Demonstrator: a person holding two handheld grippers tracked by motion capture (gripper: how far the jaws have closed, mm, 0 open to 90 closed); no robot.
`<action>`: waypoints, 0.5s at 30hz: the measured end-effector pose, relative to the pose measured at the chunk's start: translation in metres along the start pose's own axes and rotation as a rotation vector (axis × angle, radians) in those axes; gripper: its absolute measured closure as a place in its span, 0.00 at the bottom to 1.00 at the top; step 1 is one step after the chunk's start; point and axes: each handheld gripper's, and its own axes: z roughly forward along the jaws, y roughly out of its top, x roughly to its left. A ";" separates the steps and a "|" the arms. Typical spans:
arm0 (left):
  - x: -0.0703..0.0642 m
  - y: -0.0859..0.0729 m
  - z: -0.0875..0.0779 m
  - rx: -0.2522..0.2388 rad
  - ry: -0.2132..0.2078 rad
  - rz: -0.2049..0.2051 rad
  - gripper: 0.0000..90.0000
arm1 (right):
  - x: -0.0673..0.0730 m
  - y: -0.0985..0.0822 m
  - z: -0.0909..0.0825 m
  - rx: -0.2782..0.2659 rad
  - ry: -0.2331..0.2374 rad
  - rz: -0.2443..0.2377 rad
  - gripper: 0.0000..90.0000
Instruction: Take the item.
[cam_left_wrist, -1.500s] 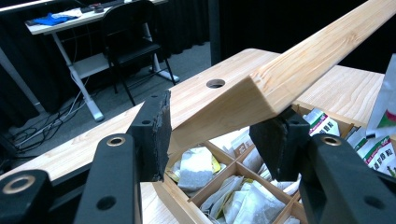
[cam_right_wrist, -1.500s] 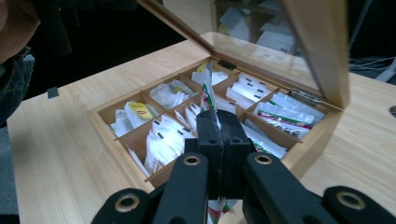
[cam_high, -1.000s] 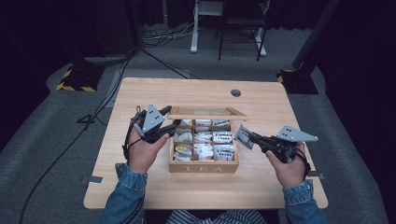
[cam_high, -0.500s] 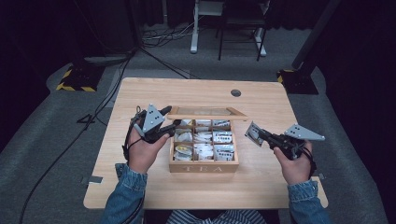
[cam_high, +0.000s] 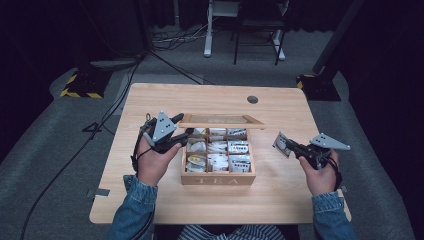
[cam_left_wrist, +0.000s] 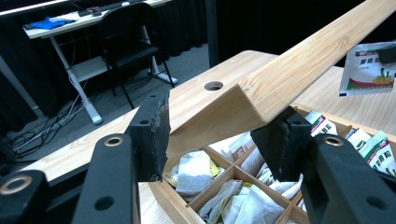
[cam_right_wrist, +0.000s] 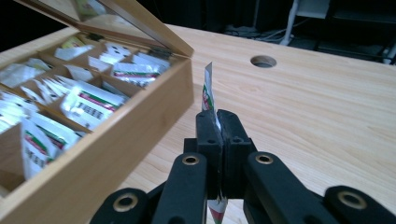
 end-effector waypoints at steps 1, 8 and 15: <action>0.000 0.000 0.000 0.000 0.000 0.000 0.54 | -0.002 -0.001 0.001 0.005 -0.001 0.002 0.99; 0.001 0.000 0.000 0.000 -0.003 0.000 0.54 | -0.011 -0.012 0.006 0.033 -0.008 0.041 0.99; 0.001 0.000 0.000 0.001 -0.005 -0.002 0.54 | -0.016 -0.022 0.013 0.058 0.008 0.089 0.99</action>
